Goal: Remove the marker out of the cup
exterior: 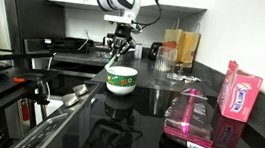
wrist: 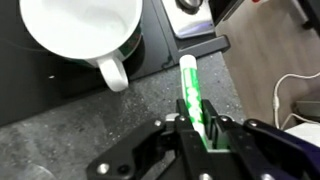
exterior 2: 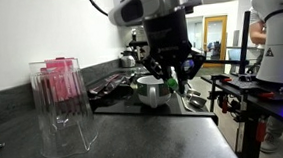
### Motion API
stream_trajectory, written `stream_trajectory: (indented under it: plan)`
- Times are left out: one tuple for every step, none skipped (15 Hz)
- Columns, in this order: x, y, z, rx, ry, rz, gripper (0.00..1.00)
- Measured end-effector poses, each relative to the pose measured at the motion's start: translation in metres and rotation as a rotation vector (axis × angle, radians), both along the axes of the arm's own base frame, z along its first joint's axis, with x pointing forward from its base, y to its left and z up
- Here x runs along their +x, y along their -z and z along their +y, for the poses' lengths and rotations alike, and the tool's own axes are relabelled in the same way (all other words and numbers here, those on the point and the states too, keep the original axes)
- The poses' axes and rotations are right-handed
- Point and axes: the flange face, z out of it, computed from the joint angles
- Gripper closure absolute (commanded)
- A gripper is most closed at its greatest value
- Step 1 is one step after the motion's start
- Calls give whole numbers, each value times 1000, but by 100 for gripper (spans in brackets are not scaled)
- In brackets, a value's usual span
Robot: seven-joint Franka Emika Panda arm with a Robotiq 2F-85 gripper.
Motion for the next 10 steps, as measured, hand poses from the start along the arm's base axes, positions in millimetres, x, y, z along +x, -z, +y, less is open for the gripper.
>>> stream_trajectory:
  plan:
    - [-1,12,3,-14,-5,22,95]
    - [-2,23,4,-27,-10,40,95]
    - [-2,32,5,-37,-15,55,95]
    - [-1,39,4,-47,-16,69,95]
    - [-1,45,4,-58,-19,81,95]
    - [0,50,3,-69,-21,91,55]
    - [0,53,3,-77,-22,100,54]
    - [1,56,4,-78,-27,107,48]
    - [2,59,5,-77,-36,110,41]
    - [2,60,7,-74,-52,114,32]
